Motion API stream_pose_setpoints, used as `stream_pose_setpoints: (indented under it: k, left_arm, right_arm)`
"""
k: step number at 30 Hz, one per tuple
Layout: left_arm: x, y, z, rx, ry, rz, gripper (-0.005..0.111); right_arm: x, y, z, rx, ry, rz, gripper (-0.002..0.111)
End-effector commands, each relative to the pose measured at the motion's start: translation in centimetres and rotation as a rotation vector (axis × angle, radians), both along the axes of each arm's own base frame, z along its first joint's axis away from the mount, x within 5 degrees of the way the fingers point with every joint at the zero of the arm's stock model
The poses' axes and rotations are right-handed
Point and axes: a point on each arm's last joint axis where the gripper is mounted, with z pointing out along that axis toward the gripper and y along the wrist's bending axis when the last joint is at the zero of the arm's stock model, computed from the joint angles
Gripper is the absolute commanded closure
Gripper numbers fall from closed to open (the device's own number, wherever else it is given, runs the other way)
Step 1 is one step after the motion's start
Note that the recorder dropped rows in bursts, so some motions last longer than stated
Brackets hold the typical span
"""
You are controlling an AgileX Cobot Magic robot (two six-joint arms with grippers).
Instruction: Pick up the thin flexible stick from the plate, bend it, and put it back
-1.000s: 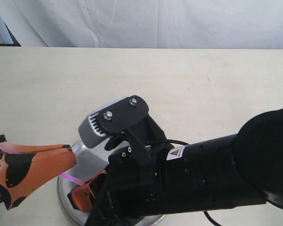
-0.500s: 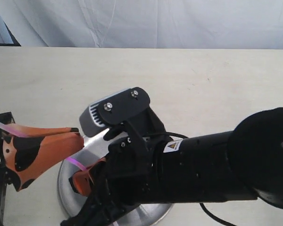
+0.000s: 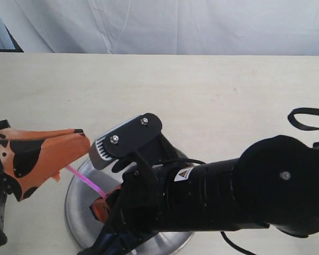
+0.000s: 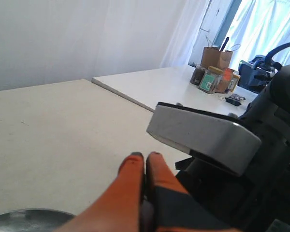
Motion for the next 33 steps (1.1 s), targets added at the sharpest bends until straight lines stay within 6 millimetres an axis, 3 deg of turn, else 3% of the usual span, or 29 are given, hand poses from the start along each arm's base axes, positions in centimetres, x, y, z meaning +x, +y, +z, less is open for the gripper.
stream_pose_setpoints:
  k: [1, 13, 20, 26, 28, 33]
  left_arm:
    - [-0.3, 0.0, 1.6, -0.117, -0.023, -0.022, 0.106]
    - [0.0, 0.1, 1.0, -0.038, -0.043, 0.009, 0.106]
    - [0.0, 0.1, 1.0, -0.034, -0.043, 0.01, 0.106]
    - [-0.2, 0.0, 1.6, -0.103, -0.043, -0.016, 0.106]
    - [-0.3, 0.0, 1.6, -0.107, -0.045, -0.022, 0.102]
    - [-0.1, 0.1, 1.8, -0.138, -0.036, -0.008, 0.07]
  right_arm:
    - [-0.2, -0.9, 0.5, 0.018, -0.007, -0.02, 0.109]
    - [-1.9, -2.4, 4.6, 0.152, -0.04, 0.039, 0.109]
    - [-2.2, -2.8, 5.4, 0.18, -0.055, 0.045, 0.109]
    - [-1.3, -3.0, 5.7, 0.192, -0.111, -0.052, 0.109]
    - [-0.9, -3.2, 5.8, 0.2, -0.132, -0.101, 0.109]
    - [-0.9, -3.0, 6.2, 0.209, -0.133, -0.094, 0.109]
